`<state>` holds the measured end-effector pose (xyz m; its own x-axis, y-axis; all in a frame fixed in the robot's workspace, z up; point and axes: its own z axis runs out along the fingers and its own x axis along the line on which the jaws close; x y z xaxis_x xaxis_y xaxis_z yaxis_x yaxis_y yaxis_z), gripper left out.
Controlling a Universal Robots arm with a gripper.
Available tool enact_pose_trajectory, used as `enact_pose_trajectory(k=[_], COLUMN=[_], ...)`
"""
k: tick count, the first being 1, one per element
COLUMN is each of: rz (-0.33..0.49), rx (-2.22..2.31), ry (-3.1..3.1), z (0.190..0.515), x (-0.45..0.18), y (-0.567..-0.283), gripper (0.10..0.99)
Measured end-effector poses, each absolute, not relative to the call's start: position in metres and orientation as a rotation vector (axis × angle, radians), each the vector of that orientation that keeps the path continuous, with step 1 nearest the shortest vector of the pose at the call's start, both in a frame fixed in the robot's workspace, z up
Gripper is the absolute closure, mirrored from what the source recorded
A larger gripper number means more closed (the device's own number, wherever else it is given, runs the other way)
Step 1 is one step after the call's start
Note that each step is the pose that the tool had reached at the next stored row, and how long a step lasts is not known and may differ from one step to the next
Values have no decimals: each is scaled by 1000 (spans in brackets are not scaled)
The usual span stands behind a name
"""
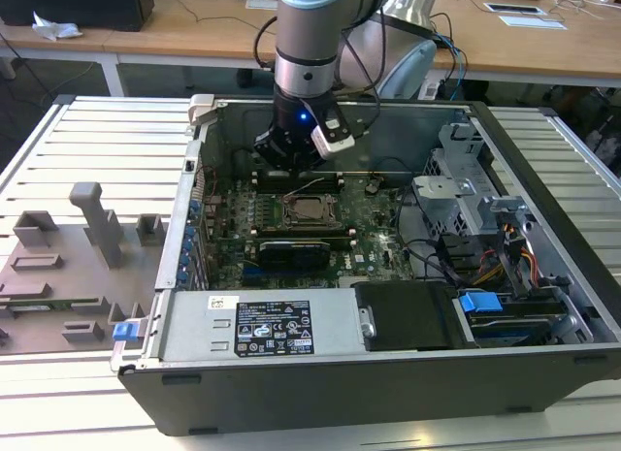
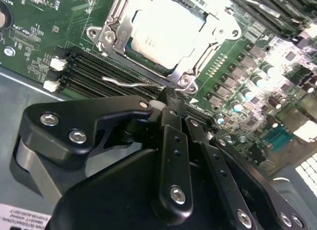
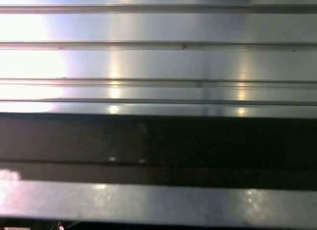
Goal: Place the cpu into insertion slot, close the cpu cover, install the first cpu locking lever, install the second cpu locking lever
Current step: 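Install the first cpu locking lever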
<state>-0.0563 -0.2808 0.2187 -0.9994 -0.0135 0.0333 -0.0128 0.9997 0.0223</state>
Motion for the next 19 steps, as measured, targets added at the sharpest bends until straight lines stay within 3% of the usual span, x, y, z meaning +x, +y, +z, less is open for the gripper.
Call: enact_pose_trajectory(k=[19], rz=[-34], rx=[20], ry=[-3094], z=[206], x=[-18], y=[-279], gripper=[980])
